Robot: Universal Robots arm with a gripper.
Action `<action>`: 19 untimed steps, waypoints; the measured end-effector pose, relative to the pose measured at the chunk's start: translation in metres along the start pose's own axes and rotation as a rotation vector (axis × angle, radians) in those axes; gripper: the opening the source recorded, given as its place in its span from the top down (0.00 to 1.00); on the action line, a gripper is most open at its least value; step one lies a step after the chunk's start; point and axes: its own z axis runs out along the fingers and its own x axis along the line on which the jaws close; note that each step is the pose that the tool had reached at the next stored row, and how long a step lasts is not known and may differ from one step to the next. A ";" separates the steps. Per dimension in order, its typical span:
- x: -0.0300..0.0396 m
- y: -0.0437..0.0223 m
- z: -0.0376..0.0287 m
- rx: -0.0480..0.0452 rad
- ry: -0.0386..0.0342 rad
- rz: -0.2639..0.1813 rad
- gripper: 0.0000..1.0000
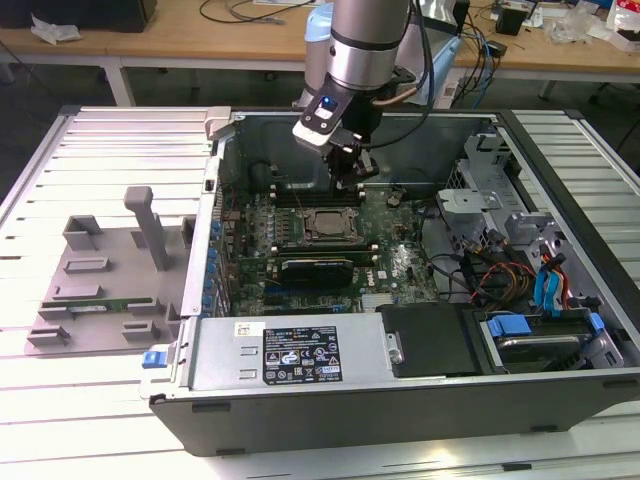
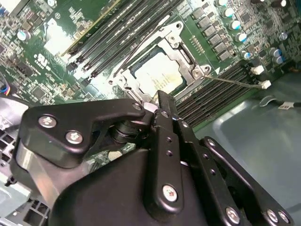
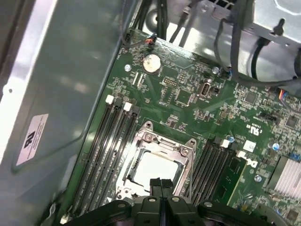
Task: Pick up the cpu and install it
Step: 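Install the first cpu locking lever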
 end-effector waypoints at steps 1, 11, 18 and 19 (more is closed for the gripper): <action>0.0000 0.0000 0.0000 -0.0003 -0.0009 -0.015 0.89; 0.0000 0.0000 0.0000 -0.0033 -0.0118 -0.187 0.89; 0.0000 0.0000 0.0000 -0.0048 -0.0172 -0.272 0.89; 0.0000 0.0000 0.0000 -0.0051 -0.0185 -0.291 0.89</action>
